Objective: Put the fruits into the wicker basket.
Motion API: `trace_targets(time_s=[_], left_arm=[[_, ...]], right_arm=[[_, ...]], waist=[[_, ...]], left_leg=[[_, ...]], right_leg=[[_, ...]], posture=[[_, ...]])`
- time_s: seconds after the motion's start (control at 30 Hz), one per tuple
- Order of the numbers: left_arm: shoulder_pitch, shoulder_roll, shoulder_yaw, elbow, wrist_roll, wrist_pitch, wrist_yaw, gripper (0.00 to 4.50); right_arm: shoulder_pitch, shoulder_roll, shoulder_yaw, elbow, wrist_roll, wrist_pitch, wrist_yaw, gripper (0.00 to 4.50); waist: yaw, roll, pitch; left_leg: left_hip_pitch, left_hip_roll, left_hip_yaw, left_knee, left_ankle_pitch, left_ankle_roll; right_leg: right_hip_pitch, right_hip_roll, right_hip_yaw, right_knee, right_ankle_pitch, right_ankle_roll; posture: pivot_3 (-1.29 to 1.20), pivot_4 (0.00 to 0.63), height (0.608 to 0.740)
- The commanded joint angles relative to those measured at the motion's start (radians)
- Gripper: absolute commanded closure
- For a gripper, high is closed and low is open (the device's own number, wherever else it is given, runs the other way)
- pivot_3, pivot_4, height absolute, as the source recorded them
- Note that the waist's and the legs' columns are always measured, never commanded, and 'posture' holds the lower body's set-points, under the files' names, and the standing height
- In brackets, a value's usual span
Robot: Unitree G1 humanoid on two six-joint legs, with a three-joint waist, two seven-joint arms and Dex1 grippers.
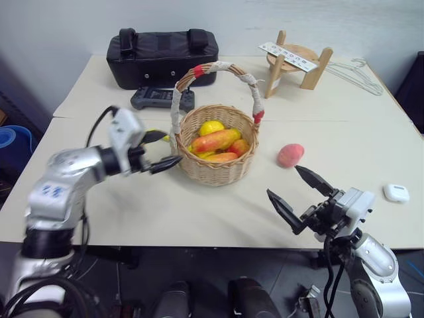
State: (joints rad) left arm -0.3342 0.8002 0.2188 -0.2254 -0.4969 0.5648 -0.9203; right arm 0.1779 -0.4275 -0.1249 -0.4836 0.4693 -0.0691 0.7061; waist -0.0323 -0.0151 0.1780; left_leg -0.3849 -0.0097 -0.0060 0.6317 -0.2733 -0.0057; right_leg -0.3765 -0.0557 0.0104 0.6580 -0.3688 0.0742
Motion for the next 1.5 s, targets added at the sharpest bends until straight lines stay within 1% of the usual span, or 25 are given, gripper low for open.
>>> trace_targets(time_s=[0.03, 0.13, 0.2, 0.27, 0.37, 0.47, 0.5, 0.53, 0.6, 0.67, 0.77, 0.9, 0.97, 1.03, 1.13, 1.23, 1.4, 1.5], left_arm=[[0.154, 0.055, 0.2, 0.012, -0.048, -0.01, -0.055, 0.02], [0.29, 0.055, 0.351, 0.213, 0.008, -0.093, -0.017, 0.02], [0.348, 0.042, 0.417, 0.335, 0.037, -0.164, 0.013, 0.02], [0.403, 0.016, 0.49, 0.413, 0.033, -0.195, 0.049, 0.02], [0.479, 0.0, 0.544, 0.452, 0.05, -0.231, 0.093, 0.02], [0.447, 0.006, 0.57, 0.448, 0.014, -0.193, 0.148, 0.02], [0.425, 0.011, 0.559, 0.432, 0.003, -0.163, 0.163, 0.02], [0.397, 0.014, 0.543, 0.415, -0.009, -0.135, 0.174, 0.02], [0.279, 0.034, 0.444, 0.383, -0.046, -0.038, 0.154, 0.02], [0.192, 0.046, 0.368, 0.385, -0.053, 0.016, 0.126, 0.02], [-0.057, 0.052, 0.13, 0.506, 0.058, 0.042, 0.089, 0.02], [-0.371, -0.002, -0.1, 0.729, 0.193, 0.075, 0.086, 0.02], [-0.463, -0.028, -0.159, 0.818, 0.24, 0.087, 0.091, 0.02], [-0.539, -0.067, -0.208, 0.905, 0.296, 0.076, 0.13, 0.02], [-0.586, -0.087, -0.253, 0.984, 0.358, 0.044, 0.149, 0.02], [-0.607, -0.08, -0.287, 1.059, 0.423, -0.04, 0.163, 0.57], [-0.624, -0.113, -0.275, 1.129, 0.438, -0.111, 0.144, 2.15], [-0.589, -0.131, -0.176, 1.089, 0.367, -0.295, 0.138, 3.14]], right_arm=[[0.006, -0.049, -0.001, 0.01, -0.002, -0.069, 0.106, 0.0], [0.023, -0.081, 0.022, 0.05, -0.002, -0.127, 0.204, 0.0], [0.019, -0.083, 0.042, 0.06, 0.007, -0.139, 0.235, 0.0], [0.021, -0.092, 0.073, 0.035, 0.046, -0.092, 0.261, 0.0], [0.006, -0.09, 0.086, -0.017, 0.066, -0.053, 0.237, 0.0], [-0.006, -0.076, 0.079, -0.051, 0.057, -0.045, 0.195, 0.0], [-0.007, -0.072, 0.077, -0.054, 0.052, -0.048, 0.186, 0.0], [-0.008, -0.071, 0.076, -0.056, 0.048, -0.049, 0.182, 0.0], [-0.026, -0.061, 0.067, -0.064, 0.05, -0.045, 0.156, 0.0], [-0.047, -0.057, 0.062, -0.068, 0.047, -0.044, 0.137, 0.0], [-0.103, -0.059, 0.052, -0.074, 0.032, -0.02, 0.09, 0.0], [-0.099, -0.051, 0.066, -0.076, 0.014, -0.008, 0.059, 0.0], [-0.094, -0.049, 0.069, -0.077, 0.015, 0.009, 0.04, 0.0], [-0.083, -0.042, 0.064, -0.081, 0.003, 0.015, 0.016, 0.0], [-0.071, -0.033, 0.062, -0.09, -0.01, 0.018, -0.01, 0.0], [-0.04, -0.002, 0.043, -0.103, -0.014, 0.02, -0.065, 0.0], [-0.029, 0.001, 0.032, -0.102, -0.015, 0.014, -0.081, 0.0], [-0.027, -0.004, 0.027, -0.098, -0.005, 0.026, -0.079, 0.0]], waist=[[0.004, 0.0, 0.0], [0.014, 0.0, 0.0], [0.015, 0.0, 0.0], [0.015, 0.0, 0.0], [0.014, -0.003, 0.0], [0.028, -0.006, -0.001], [0.033, -0.007, -0.002], [0.036, -0.007, -0.002], [0.049, -0.007, -0.002], [0.054, -0.008, -0.002], [0.052, -0.008, -0.002], [0.051, -0.008, -0.003], [0.039, -0.008, -0.003], [0.027, -0.008, -0.003], [0.013, -0.008, -0.002], [0.005, -0.009, -0.002], [0.008, -0.009, -0.002], [0.012, -0.009, -0.002]], left_leg=[[0.0, 0.0, 0.0, 0.0, -0.002, 0.003], [0.0, 0.0, -0.003, 0.001, -0.002, 0.004], [0.001, 0.0, -0.003, 0.0, -0.002, 0.004], [0.001, 0.0, -0.003, 0.0, -0.003, 0.004], [0.001, 0.0, -0.003, 0.0, -0.003, 0.005], [0.0, 0.0, -0.004, 0.0, -0.003, 0.005], [0.0, 0.0, -0.005, 0.0, -0.003, 0.005], [0.0, 0.0, -0.004, 0.0, -0.003, 0.004], [-0.001, 0.0, -0.004, 0.0, -0.003, 0.004], [-0.002, 0.0, -0.004, 0.0, -0.001, 0.004], [-0.002, 0.0, -0.002, 0.0, -0.001, 0.004], [-0.004, 0.0, -0.001, 0.0, -0.001, 0.003], [-0.005, 0.0, 0.001, 0.0, -0.001, 0.003], [-0.005, 0.001, 0.003, 0.0, -0.001, 0.004], [-0.004, 0.001, 0.004, 0.001, -0.001, 0.004], [-0.004, 0.002, 0.004, 0.001, -0.001, 0.004], [-0.002, 0.002, 0.004, 0.003, -0.001, 0.003], [-0.002, 0.002, 0.004, 0.004, -0.001, 0.003]], right_leg=[[0.0, -0.001, -0.001, 0.0, 0.0, 0.0], [0.002, -0.003, -0.004, -0.001, 0.0, -0.001], [0.003, -0.003, -0.004, -0.001, 0.0, -0.001], [0.003, -0.003, -0.004, -0.001, 0.0, -0.001], [0.003, -0.004, -0.004, -0.002, 0.0, -0.001], [0.003, -0.004, -0.006, -0.003, 0.0, -0.002], [0.003, -0.005, -0.006, -0.003, 0.0, -0.002], [0.003, -0.006, -0.008, -0.003, 0.0, -0.002], [0.004, -0.008, -0.009, -0.003, 0.0, -0.002], [0.004, -0.009, -0.009, -0.004, 0.0, -0.002], [0.004, -0.009, -0.008, -0.004, 0.001, -0.001], [0.001, -0.006, -0.009, -0.003, 0.001, -0.001], [0.0, -0.005, -0.008, 0.0, 0.001, 0.0], [0.0, -0.004, -0.008, 0.002, 0.001, 0.0], [-0.001, -0.004, -0.008, 0.002, 0.001, 0.001], [-0.001, -0.004, -0.008, 0.002, 0.001, 0.001], [-0.001, -0.004, -0.008, 0.002, 0.001, 0.0], [0.0, -0.004, -0.008, 0.003, 0.001, 0.0]], posture=[[0.0, 0.15, 0.74], [0.0, 0.15, 0.74], [0.0, 0.15, 0.74], [0.0, 0.15, 0.74], [0.0, 0.15, 0.74], [0.0, 0.15, 0.74], [0.0, 0.15, 0.74], [0.0, 0.15, 0.74], [0.0, 0.15, 0.74], [0.0, 0.15, 0.74], [0.0, 0.15, 0.74], [0.0, 0.15, 0.74], [0.0, 0.15, 0.74], [0.0, 0.15, 0.74], [0.0, 0.15, 0.74], [0.0, 0.15, 0.74], [0.0, 0.15, 0.74], [0.0, 0.15, 0.74]])
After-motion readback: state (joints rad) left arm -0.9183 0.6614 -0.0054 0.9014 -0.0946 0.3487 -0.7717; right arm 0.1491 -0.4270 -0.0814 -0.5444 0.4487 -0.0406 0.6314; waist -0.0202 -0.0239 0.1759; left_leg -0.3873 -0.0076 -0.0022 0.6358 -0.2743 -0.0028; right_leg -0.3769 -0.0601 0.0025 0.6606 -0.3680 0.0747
